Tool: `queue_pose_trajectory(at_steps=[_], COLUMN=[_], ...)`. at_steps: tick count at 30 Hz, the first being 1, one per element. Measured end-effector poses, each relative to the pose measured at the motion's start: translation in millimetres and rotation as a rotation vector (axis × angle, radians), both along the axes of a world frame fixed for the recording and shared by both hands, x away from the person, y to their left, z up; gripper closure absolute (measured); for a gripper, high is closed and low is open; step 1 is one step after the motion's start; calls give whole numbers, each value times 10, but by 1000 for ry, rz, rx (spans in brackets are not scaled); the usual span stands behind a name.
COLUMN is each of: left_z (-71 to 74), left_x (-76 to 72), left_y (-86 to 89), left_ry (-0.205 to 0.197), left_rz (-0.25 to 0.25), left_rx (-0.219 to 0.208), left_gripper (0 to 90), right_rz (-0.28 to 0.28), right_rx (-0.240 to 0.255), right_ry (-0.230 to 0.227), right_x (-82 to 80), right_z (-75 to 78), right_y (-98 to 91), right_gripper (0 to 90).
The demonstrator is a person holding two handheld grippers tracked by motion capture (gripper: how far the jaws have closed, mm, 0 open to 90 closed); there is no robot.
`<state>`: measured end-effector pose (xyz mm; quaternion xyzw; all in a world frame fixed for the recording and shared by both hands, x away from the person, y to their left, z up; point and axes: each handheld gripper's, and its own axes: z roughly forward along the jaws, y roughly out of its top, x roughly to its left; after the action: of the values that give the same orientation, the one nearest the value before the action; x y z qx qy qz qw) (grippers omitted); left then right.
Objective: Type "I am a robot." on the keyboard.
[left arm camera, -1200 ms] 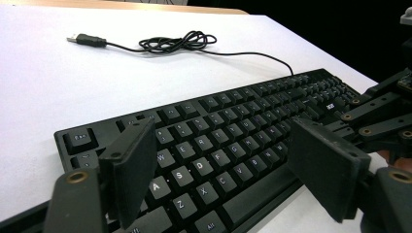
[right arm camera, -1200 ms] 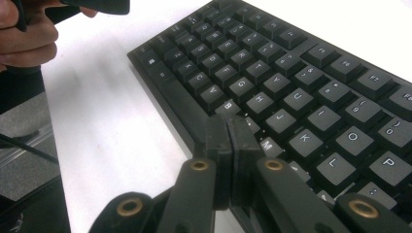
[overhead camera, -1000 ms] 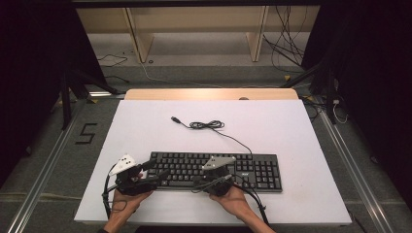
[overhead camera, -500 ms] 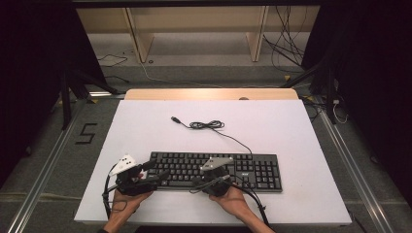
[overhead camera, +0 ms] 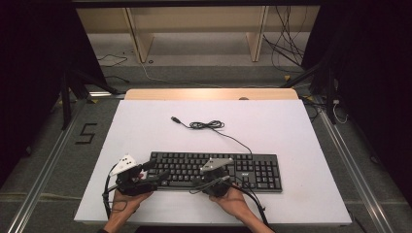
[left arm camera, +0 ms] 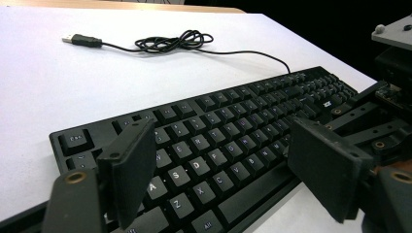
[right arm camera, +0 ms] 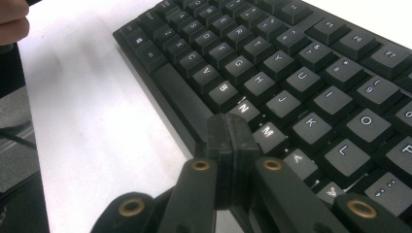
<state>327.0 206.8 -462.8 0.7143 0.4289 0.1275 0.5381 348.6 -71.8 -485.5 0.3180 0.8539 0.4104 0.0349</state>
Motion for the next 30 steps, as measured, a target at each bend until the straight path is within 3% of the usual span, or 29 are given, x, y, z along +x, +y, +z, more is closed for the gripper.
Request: queue_pose_trajectory(at_steps=[7, 15, 30], left_z=[0, -3, -8], left_x=[3, 9, 29], left_y=[5, 12, 12], left_ry=[0, 1, 6], left_rz=[1, 4, 5], left_rx=[1, 0, 8], left_gripper=[254, 255, 259], right_rz=[-5, -9, -31], right_rx=[10, 67, 98], right_ry=[7, -3, -7], right_x=[3, 2, 18], right_z=[8, 83, 171], right_y=[-6, -60, -188], right_gripper=[895, 826, 600])
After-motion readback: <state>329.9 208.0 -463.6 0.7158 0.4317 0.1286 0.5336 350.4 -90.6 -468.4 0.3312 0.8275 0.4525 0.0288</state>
